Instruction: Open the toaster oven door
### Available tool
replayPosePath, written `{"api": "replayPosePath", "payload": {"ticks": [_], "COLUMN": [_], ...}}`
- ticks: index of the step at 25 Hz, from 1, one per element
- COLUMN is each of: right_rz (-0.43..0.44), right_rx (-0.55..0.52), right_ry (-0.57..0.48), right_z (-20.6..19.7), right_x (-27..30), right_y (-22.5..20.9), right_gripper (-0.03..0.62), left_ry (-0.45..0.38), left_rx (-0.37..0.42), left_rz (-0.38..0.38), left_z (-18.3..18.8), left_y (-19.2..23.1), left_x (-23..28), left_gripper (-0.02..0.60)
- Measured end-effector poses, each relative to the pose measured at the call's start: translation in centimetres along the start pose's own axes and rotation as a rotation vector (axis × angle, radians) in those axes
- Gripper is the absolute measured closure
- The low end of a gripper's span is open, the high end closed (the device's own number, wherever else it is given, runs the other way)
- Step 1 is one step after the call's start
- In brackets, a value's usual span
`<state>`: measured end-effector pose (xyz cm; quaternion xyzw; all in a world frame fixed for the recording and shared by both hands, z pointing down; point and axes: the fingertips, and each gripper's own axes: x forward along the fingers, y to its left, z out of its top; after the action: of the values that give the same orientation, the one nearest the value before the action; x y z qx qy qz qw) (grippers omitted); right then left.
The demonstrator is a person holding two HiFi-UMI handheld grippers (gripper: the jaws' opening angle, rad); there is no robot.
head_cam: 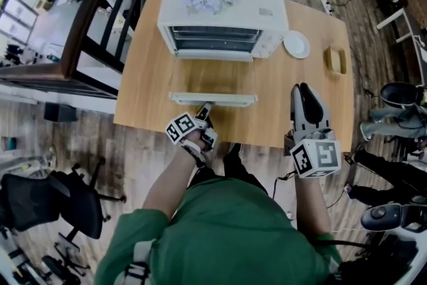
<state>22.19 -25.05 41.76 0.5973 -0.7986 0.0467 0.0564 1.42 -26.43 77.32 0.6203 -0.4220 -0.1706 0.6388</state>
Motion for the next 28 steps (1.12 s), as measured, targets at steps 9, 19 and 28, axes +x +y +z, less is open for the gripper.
{"api": "replayPosePath", "payload": {"ticks": [9,19,28], "right_rz": [0.008,0.036,0.075], "right_rx": [-0.008,0.006,0.038], "right_ry": [-0.002,-0.023,-0.043], "right_z": [0.1,0.7,1.1], "right_x": [0.0,1.1,3.1], "right_y": [0.5,1.2,2.5], "right_gripper": [0.516,0.516,0.517], "left_ry": [0.045,0.076,-0.084], "left_rx": [-0.011,0.088,0.453], "left_rz": [0.126,0.176,0.144], "left_z": [-2.0,-1.1,6.9], "left_y": [2.8,2.5,-3.3], "left_x": [-0.3,-3.0,-10.1], "left_gripper": [0.483,0.483,0.471]}}
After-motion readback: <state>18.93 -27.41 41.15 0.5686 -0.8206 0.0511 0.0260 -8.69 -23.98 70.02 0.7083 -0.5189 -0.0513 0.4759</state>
